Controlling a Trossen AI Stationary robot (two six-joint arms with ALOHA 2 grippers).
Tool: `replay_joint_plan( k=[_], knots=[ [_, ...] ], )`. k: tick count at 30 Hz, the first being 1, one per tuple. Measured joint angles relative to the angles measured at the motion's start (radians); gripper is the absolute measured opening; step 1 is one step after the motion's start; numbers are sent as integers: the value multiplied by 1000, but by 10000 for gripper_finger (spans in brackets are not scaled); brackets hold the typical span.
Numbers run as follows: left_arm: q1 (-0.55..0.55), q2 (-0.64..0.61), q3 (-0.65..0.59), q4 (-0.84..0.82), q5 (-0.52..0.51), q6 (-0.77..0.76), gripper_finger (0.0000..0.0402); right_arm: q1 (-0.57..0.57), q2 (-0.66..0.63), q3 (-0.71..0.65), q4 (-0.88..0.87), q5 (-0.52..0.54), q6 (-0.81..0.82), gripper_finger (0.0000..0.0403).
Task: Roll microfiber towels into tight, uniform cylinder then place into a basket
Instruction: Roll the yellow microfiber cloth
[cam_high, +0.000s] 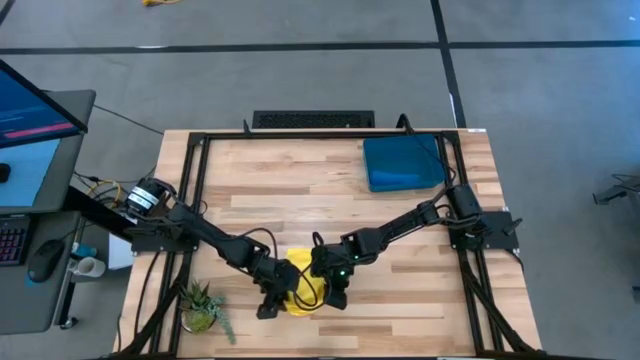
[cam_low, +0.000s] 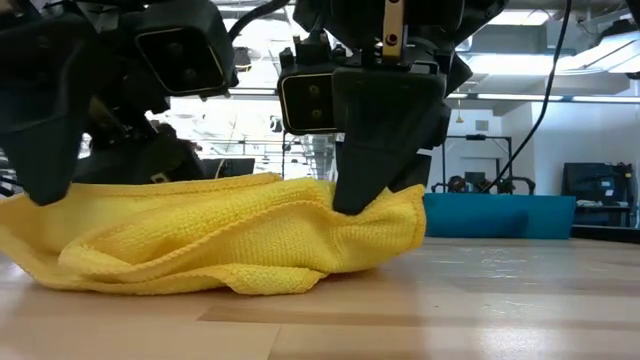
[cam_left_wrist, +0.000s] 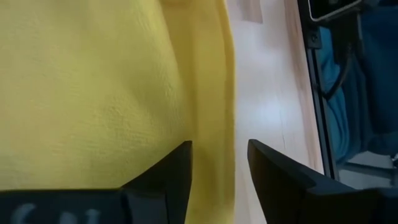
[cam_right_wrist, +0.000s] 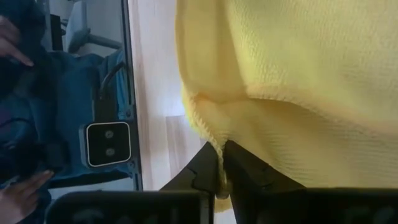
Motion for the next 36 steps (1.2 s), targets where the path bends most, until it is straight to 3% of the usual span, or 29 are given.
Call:
replay_joint_plan(
  k=[6, 16, 27, 36],
  knots=[
    [-9, 0, 0, 40, -58, 1, 145, 0, 0, 0, 0, 0, -10, 54],
    [-53, 0, 61, 41, -162, 129, 145, -2, -28, -1, -11, 65, -37, 54],
    [-62, -1, 62, 2, -259, 106, 145, -2, -107, 2, -46, 133, -176, 54],
    [-61, -1, 61, 4, -287, 105, 145, 0, -106, 0, -44, 213, -187, 56]
  ],
)
